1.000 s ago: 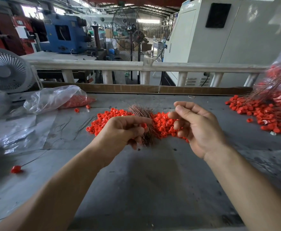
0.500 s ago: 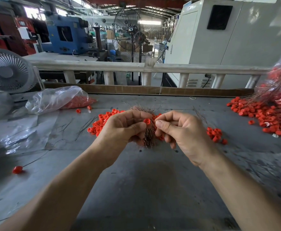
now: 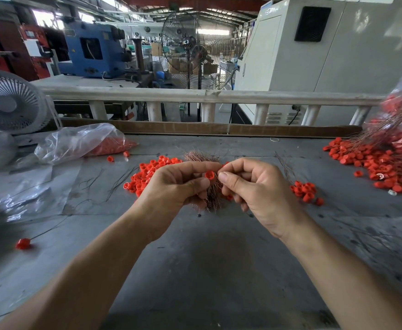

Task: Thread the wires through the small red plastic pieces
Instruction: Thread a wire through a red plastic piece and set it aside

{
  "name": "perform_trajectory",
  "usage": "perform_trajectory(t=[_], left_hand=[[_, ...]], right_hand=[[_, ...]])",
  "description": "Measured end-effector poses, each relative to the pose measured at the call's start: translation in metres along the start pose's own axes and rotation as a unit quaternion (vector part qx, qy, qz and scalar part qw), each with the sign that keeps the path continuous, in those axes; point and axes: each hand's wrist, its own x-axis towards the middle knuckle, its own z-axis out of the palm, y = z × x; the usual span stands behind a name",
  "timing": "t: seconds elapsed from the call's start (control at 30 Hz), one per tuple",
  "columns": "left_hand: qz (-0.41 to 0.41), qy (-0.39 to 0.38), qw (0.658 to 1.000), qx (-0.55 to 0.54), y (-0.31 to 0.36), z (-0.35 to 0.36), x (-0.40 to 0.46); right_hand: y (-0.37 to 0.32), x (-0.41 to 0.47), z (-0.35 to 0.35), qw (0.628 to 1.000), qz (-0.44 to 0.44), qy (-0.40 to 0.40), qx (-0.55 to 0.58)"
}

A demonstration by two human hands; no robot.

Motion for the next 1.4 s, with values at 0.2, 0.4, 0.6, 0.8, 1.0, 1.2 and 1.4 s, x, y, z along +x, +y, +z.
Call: perform_trajectory(t=[0.2, 0.4, 0.6, 0.8, 1.0, 1.2, 1.4], left_hand=[[0.004, -0.002, 1.0, 0.018, 0.0013, -0.0009, -0.0001], [0.007, 0.0, 0.999, 0.036, 0.0013, -0.0015, -0.0003], [0.007, 0.004, 1.0, 0.028, 0.0, -0.0022, 0.0008], [0.002, 0.02, 1.0, 0.001, -0.0017, -0.003, 0.0027], [-0.006, 0.033, 0.999, 0.001, 0.0004, -0.0036, 0.0023], [-0.018, 0.037, 0.999, -0.018, 0.0037, -0.0021, 0.001], [-0.026, 0.044, 0.998, -0.046, 0.0059, 0.0002, 0.0003]], right_hand=[[-0.0033, -0.001, 0.0021, 1.0, -0.01, 0.005, -0.017], [-0.0041, -0.0017, 0.0026, 1.0, -0.009, 0.009, -0.024], [-0.0034, -0.0009, 0.0051, 0.999, -0.013, -0.009, -0.032], [-0.0047, -0.0011, 0.0075, 0.999, -0.009, 0.005, -0.039], [-0.0048, 0.0001, 0.0087, 0.998, -0.006, 0.027, -0.053], [-0.0038, 0.0005, 0.0082, 0.998, -0.01, 0.028, -0.055], [-0.002, 0.0001, 0.0074, 0.998, -0.024, 0.022, -0.05]])
